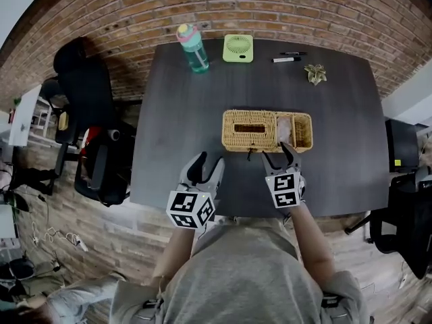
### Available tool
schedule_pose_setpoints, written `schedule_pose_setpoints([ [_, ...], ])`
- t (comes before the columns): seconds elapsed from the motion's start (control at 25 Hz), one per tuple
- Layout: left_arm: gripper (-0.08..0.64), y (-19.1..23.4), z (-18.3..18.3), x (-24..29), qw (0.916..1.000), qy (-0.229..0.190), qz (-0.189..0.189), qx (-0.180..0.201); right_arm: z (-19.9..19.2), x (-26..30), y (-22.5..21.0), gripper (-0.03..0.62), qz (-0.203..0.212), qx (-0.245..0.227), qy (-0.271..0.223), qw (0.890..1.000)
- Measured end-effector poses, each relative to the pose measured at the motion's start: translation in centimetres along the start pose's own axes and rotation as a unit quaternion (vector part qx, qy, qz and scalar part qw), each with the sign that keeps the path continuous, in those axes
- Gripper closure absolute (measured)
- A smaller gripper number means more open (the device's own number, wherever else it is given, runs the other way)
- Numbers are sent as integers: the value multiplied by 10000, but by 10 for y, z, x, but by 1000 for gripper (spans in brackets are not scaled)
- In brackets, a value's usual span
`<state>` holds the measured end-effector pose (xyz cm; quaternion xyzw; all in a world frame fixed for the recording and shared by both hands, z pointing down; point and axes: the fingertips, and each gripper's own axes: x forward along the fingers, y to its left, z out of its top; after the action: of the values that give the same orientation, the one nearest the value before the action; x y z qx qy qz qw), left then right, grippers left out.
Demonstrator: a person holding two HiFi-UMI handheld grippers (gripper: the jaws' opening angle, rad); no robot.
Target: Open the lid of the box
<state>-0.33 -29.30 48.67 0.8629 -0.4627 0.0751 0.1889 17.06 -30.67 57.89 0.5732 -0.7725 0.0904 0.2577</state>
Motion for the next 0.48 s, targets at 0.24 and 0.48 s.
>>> schedule_pose_setpoints([
  [0.24, 355, 1, -3, 5, 9999, -17, 129, 4, -5, 13, -5, 342, 21, -375, 139, 9992],
  [0.48, 356, 2, -1, 5, 9997, -67, 221, 9, -7, 16, -4, 342, 144, -348, 137, 9992],
])
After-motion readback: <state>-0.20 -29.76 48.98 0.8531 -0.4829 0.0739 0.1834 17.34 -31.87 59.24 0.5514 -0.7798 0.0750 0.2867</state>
